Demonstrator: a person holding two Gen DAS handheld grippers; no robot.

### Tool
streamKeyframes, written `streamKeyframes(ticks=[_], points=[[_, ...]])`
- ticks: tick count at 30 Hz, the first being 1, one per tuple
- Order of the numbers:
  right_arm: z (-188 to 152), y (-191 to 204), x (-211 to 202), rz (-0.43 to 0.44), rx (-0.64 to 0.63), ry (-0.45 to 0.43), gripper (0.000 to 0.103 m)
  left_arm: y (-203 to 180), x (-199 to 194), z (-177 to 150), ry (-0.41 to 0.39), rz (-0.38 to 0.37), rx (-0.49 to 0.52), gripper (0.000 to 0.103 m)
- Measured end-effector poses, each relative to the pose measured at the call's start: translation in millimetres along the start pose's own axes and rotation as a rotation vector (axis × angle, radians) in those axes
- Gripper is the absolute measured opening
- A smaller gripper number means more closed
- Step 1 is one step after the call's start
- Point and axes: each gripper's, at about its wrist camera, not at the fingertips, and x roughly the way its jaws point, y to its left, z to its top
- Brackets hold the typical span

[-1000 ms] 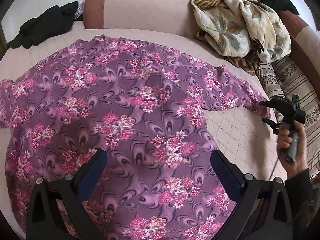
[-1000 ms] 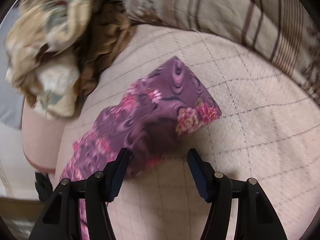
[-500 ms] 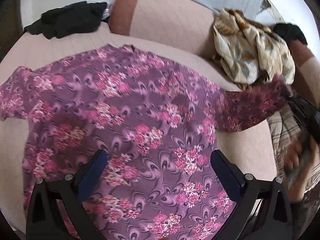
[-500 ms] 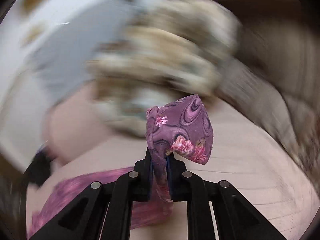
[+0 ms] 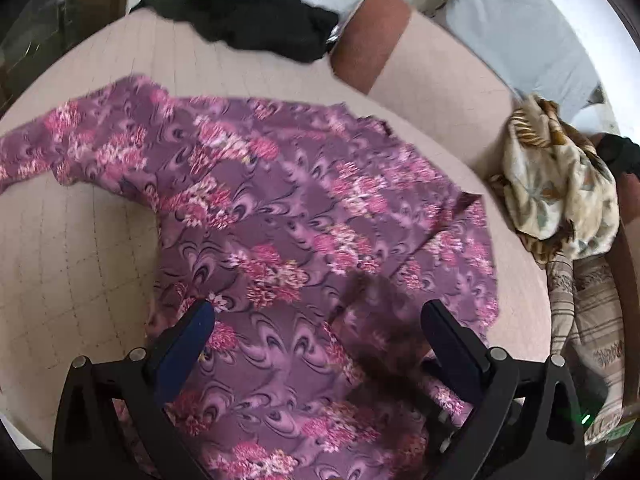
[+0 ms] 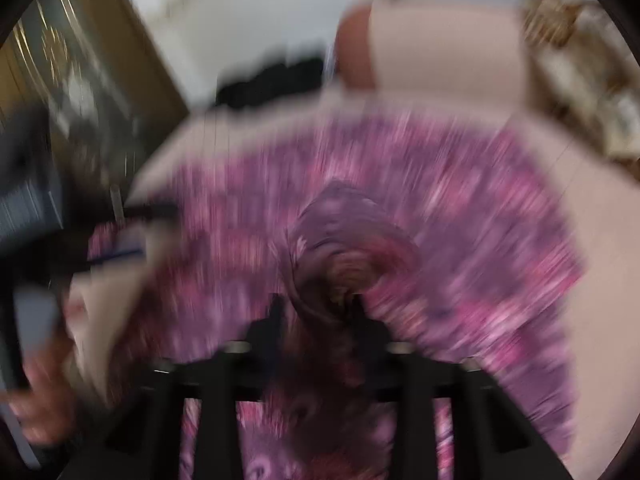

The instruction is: Fold small clothes

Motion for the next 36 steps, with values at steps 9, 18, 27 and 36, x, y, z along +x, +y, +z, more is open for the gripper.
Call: streamKeyframes(ticks=[9, 18, 27, 36], points=[[0, -92, -54, 0.042, 0.236, -0.155, 0.076, -11, 32, -15, 0.117, -0.119, -0.008, 0.103], [-1, -185, -47, -0.014, 0.586, -0.143, 0.060, -80, 65, -35, 0.055, 0.041, 0.174, 0.095], [8, -168, -50, 0.051, 0.514, -0.181, 0.039, -63, 1, -35, -0.098, 0.029, 0.126, 0.005], [1, -164, -35, 0.118, 0.535, -0.135, 0.040, 11, -34, -87, 0.010, 0.070, -0.026, 0.007]])
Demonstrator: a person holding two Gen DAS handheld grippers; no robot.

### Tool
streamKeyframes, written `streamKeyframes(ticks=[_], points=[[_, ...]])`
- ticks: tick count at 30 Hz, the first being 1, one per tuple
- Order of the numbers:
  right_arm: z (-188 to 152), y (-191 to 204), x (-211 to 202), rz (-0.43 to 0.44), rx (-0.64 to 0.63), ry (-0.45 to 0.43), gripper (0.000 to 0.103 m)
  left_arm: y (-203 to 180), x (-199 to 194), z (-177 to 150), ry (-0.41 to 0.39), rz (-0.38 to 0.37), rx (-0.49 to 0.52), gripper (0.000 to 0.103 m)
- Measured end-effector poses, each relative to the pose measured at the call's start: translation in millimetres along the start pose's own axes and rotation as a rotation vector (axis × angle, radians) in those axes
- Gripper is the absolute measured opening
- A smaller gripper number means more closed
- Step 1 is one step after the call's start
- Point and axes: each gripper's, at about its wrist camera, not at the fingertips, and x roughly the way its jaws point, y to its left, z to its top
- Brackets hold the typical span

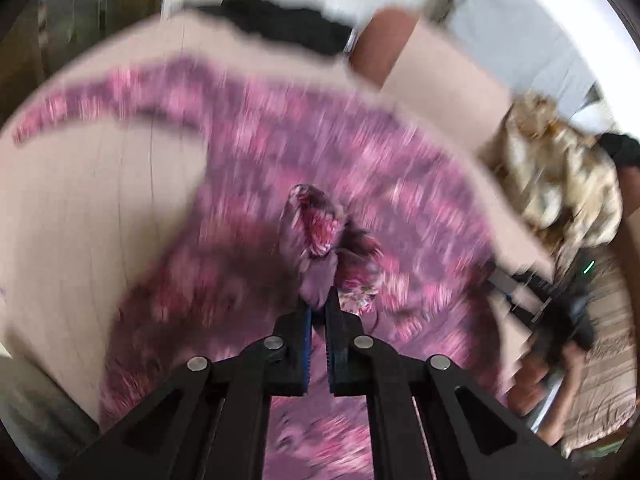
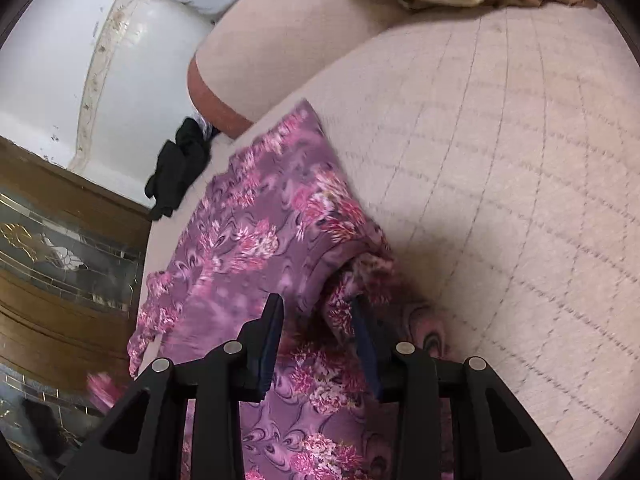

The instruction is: Fold small clothes

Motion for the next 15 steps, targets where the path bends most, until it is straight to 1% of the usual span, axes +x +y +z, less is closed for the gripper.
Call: streamKeyframes(ticks=[1, 2, 3, 4, 5, 6, 7, 8, 9, 11, 12, 13, 14, 15], points=[[-1, 0, 2, -0.007, -0.002, 0.002, 0.040, 5, 10, -4, 0.060, 0.011, -0.008, 0.008], [-1, 0, 3, -0.014, -0.006, 0.003, 0.040, 9, 15, -8, 0.108, 0.016, -0.019, 0.012], [-1, 0, 2, -0.012, -0.004, 0.002, 0.040, 9, 11, -12, 0.114, -0.001, -0.009, 0.021], [0, 0, 2, -0.007, -0.001, -0.001, 0.040, 7, 2, -14, 0.087, -0.010, 0.017, 0.028], [0, -2, -2, -0.003, 0.001, -0.004, 0.043, 4, -7, -14, 0.054, -0.011, 0.041, 0.049], [1, -3, -4, -0.001, 0.003, -0.009, 0.047, 2, -19, -13, 0.004, -0.007, 0.065, 0.070], [2, -3, -5, 0.006, 0.005, -0.017, 0.049, 2, -27, -10, -0.034, 0.000, 0.073, 0.076], [3, -3, -6, 0.013, 0.008, -0.021, 0.053, 1, -33, -6, -0.068, 0.019, 0.078, 0.079], [4, -4, -7, 0.017, 0.009, -0.019, 0.054, 6, -33, 3, -0.082, 0.053, 0.076, 0.079], [7, -2, -4, 0.030, 0.009, -0.012, 0.054, 13, -23, 10, -0.063, 0.085, 0.053, 0.079], [8, -1, -3, 0.036, 0.007, -0.009, 0.054, 19, -15, 15, -0.034, 0.087, 0.028, 0.077], [10, 1, -2, 0.040, 0.000, -0.006, 0.054, 26, -8, 16, -0.004, 0.064, 0.000, 0.074], [12, 3, -2, 0.042, -0.004, -0.011, 0.054, 31, -4, 15, 0.017, 0.043, -0.021, 0.064], [14, 3, -2, 0.046, -0.005, -0.016, 0.054, 39, -5, 12, 0.026, 0.009, -0.061, 0.062]])
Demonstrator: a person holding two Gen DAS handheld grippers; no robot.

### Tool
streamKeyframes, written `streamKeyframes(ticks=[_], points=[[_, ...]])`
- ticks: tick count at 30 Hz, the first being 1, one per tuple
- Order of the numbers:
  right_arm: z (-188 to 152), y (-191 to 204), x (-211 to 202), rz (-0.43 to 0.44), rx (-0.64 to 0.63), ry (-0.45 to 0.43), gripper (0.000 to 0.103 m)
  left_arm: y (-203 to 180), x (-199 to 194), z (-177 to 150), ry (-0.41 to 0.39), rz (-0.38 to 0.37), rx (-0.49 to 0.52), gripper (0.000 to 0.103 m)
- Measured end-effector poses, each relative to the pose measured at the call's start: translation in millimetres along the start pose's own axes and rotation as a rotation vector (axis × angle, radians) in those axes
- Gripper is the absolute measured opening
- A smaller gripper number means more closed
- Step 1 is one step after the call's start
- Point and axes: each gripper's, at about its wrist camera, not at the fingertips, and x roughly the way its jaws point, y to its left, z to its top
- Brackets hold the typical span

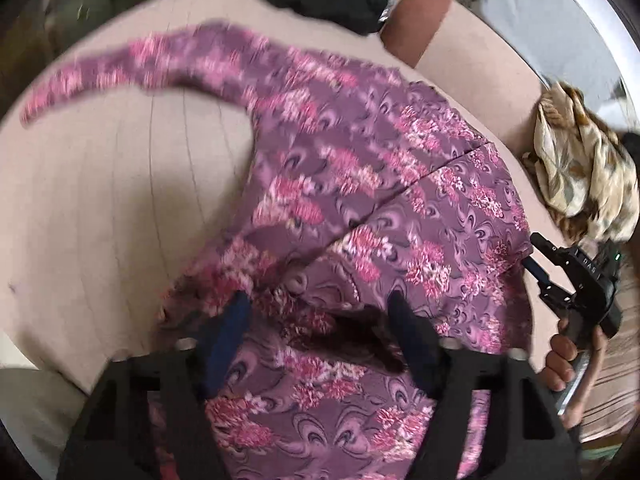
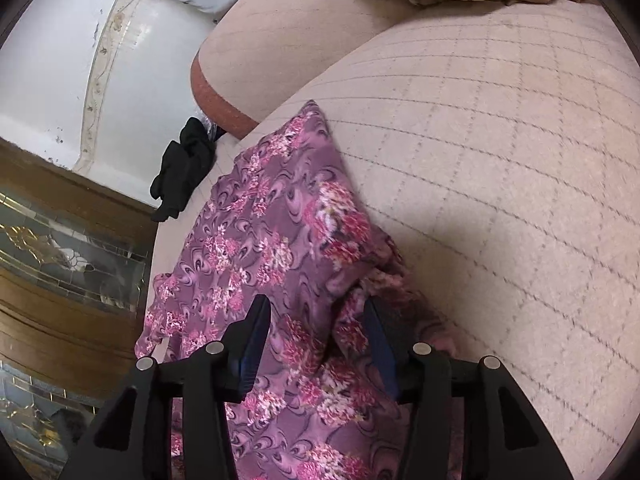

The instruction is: Fold small clothes

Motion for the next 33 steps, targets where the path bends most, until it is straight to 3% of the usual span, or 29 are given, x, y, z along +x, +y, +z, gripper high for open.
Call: streamKeyframes(ticks=[2, 4, 5, 6, 7, 8, 9, 15, 21, 23, 25, 26, 27, 28, 32, 33], points=[[4, 0, 3, 0.005, 0.003, 0.003, 0.052, 1, 0, 3, -0.009, -0.050, -0.023, 0.062], [5, 0, 9, 0.005, -0.003, 0.010, 0.033, -2, 1, 10, -0.018, -0.056, -0.004, 0.062], [5, 0, 12, 0.000, -0.010, 0.020, 0.016, -4, 5, 13, -0.020, -0.042, 0.004, 0.062], [4, 0, 15, -0.014, -0.013, 0.029, 0.009, -5, 11, 15, -0.001, -0.021, 0.015, 0.052], [3, 0, 17, -0.030, -0.014, 0.034, 0.009, -6, 23, 13, 0.053, 0.007, 0.035, 0.040], [2, 0, 18, -0.038, -0.016, 0.037, 0.008, -8, 35, 6, 0.114, 0.027, 0.070, 0.008], [2, 0, 18, -0.050, -0.020, 0.037, 0.007, -8, 39, 0, 0.128, 0.040, 0.085, 0.005], [-1, 14, 6, -0.009, -0.064, 0.002, 0.006, -6, -25, -21, -0.089, 0.028, 0.133, 0.004], [-15, 8, 35, -0.072, -0.098, 0.100, 0.008, 9, 10, -36, -0.027, 0.146, 0.190, 0.005], [-19, 6, 34, -0.073, -0.100, 0.105, 0.009, 8, 4, -37, -0.038, 0.126, 0.193, 0.006], [-20, 3, 23, -0.036, -0.081, 0.068, 0.021, 5, -1, -38, -0.048, 0.108, 0.209, 0.019], [-19, 2, 17, -0.015, -0.074, 0.051, 0.038, 7, -2, -39, -0.043, 0.105, 0.208, 0.031], [-18, 2, 11, -0.007, -0.069, 0.030, 0.053, 8, 0, -41, -0.035, 0.109, 0.200, 0.034], [-14, 3, 8, -0.009, -0.062, 0.008, 0.055, 11, 1, -44, -0.028, 0.113, 0.188, 0.034], [6, -12, 29, -0.024, 0.044, 0.056, 0.055, 14, -3, -45, -0.027, 0.090, 0.169, 0.034], [11, -15, 29, -0.058, 0.063, 0.044, 0.042, 13, -2, -43, -0.033, 0.091, 0.171, 0.034]])
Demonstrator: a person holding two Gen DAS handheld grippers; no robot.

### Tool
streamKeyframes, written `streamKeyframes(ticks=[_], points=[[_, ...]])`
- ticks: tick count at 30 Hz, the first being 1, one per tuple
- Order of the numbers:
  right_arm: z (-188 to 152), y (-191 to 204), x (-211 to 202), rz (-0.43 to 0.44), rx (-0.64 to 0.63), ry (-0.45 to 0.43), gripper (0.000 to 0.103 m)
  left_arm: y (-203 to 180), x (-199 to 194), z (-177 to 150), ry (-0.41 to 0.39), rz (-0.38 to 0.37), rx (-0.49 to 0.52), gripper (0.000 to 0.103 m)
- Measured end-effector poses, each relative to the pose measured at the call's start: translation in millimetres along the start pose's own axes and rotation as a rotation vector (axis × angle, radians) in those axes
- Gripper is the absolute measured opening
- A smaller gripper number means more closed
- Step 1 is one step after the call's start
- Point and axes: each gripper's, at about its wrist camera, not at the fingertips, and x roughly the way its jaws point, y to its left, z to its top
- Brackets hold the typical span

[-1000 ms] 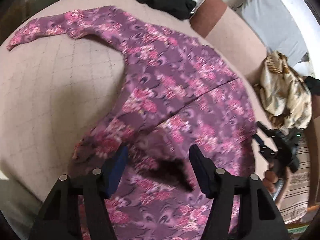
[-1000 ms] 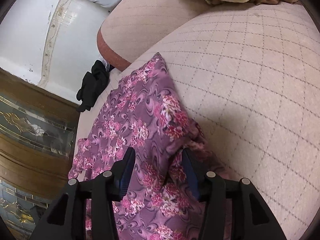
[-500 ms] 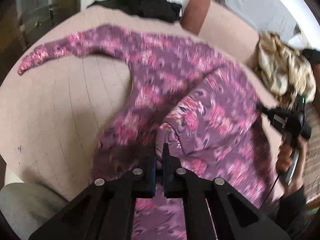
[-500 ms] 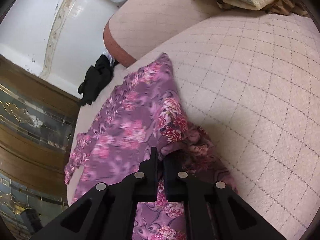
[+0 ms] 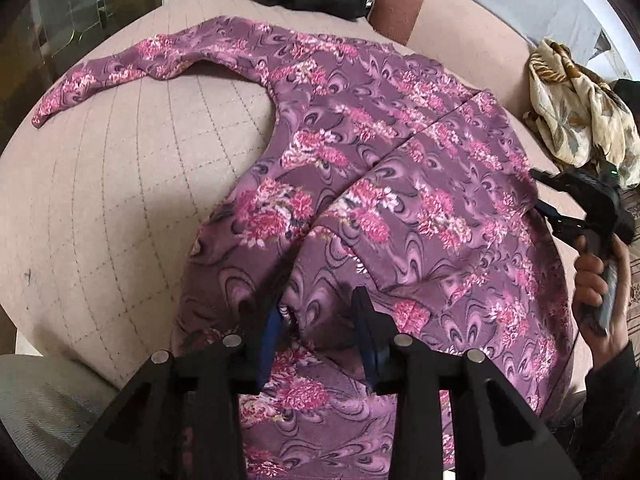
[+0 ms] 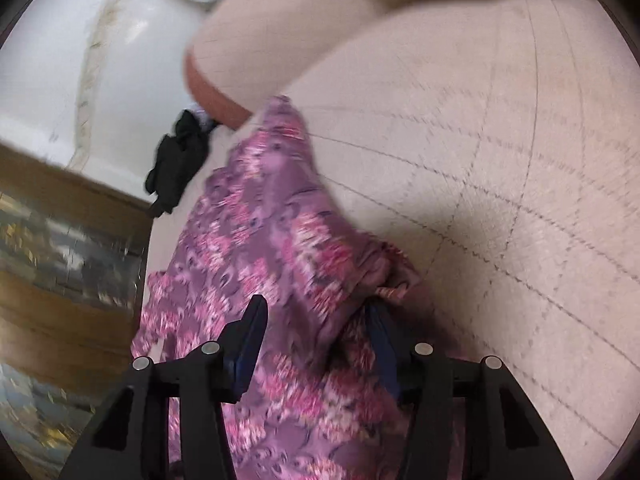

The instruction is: Fold small clothes

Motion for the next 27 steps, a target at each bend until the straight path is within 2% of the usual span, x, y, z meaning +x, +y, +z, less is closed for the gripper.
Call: streamKeyframes(ticks=[3, 4, 5, 10, 11, 13, 14, 15, 16, 17, 18, 20, 22, 23, 24, 25, 27], points=[[10, -17, -4, 0.004, 0.083, -0.011, 0.012, 2, 4, 0, 0.006, 0.027, -0.007, 0.033], [11, -21, -1, -0.017, 0.078, 0.000, 0.009, 1, 8, 0, 0.018, 0.035, -0.004, 0.032], [12, -21, 1, -0.037, 0.058, 0.005, 0.004, 0, 12, 1, 0.024, 0.059, 0.005, 0.027], [9, -5, 4, -0.149, -0.046, 0.003, 0.003, -15, 17, 2, 0.001, 0.155, 0.090, 0.026], [7, 1, 1, -0.165, -0.048, 0.010, 0.007, -15, 16, 2, -0.002, 0.155, 0.093, 0.026], [-1, 18, -17, -0.183, -0.069, -0.016, 0.022, -10, 6, 4, -0.017, 0.113, 0.070, 0.027], [-8, 31, -32, -0.176, -0.094, -0.048, 0.039, -7, -1, 4, -0.037, 0.093, 0.052, 0.033], [-18, 45, -49, -0.183, -0.112, -0.088, 0.064, -4, -8, 5, -0.063, 0.074, 0.036, 0.047], [-24, 58, -61, -0.184, -0.128, -0.123, 0.072, 1, -20, 7, -0.107, 0.056, 0.012, 0.055], [-33, 73, -75, -0.171, -0.158, -0.154, 0.075, 5, -28, 8, -0.138, 0.048, -0.007, 0.066], [-42, 91, -88, -0.154, -0.199, -0.175, 0.076, 8, -35, 9, -0.167, 0.040, -0.025, 0.071], [-63, 129, -109, -0.145, -0.286, -0.214, 0.078, 18, -47, 14, -0.211, 0.018, -0.065, 0.074], [-82, 165, -126, -0.118, -0.370, -0.271, 0.082, 30, -54, 21, -0.214, 0.002, -0.116, 0.074], [-92, 182, -130, -0.089, -0.408, -0.288, 0.088, 38, -58, 26, -0.211, -0.004, -0.145, 0.074], [-98, 196, -132, -0.066, -0.434, -0.293, 0.093, 45, -61, 30, -0.208, -0.011, -0.172, 0.074], [-108, 214, -131, -0.041, -0.476, -0.292, 0.094, 57, -67, 36, -0.210, -0.023, -0.219, 0.075], [-121, 248, -125, -0.016, -0.559, -0.254, 0.094, 83, -75, 45, -0.210, -0.032, -0.318, 0.083]])
